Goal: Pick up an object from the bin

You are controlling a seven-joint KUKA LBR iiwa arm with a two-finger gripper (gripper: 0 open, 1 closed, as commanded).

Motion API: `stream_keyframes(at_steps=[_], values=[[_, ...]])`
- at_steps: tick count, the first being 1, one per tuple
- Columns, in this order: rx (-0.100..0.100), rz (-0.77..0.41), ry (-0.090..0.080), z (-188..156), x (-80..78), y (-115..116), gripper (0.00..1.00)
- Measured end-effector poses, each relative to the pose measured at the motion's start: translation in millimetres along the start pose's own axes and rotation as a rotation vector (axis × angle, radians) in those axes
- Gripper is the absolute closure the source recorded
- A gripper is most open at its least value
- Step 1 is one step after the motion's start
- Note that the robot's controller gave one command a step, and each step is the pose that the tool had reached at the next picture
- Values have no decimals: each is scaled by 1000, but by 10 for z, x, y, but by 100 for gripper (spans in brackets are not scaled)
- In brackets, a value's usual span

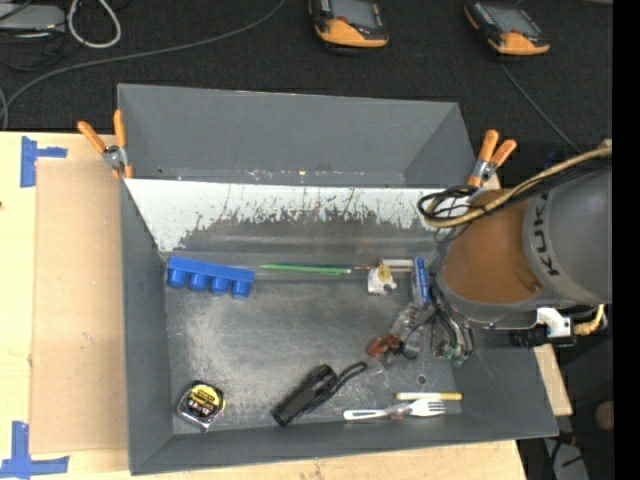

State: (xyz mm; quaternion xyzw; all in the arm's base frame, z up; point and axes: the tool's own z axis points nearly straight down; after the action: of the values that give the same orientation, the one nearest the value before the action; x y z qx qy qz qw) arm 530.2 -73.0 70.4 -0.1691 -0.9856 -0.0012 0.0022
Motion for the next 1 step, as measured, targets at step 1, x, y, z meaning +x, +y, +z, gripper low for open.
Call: stream_keyframes(at_steps=[1], values=[[0, -1, 4, -207, 15, -3, 100]])
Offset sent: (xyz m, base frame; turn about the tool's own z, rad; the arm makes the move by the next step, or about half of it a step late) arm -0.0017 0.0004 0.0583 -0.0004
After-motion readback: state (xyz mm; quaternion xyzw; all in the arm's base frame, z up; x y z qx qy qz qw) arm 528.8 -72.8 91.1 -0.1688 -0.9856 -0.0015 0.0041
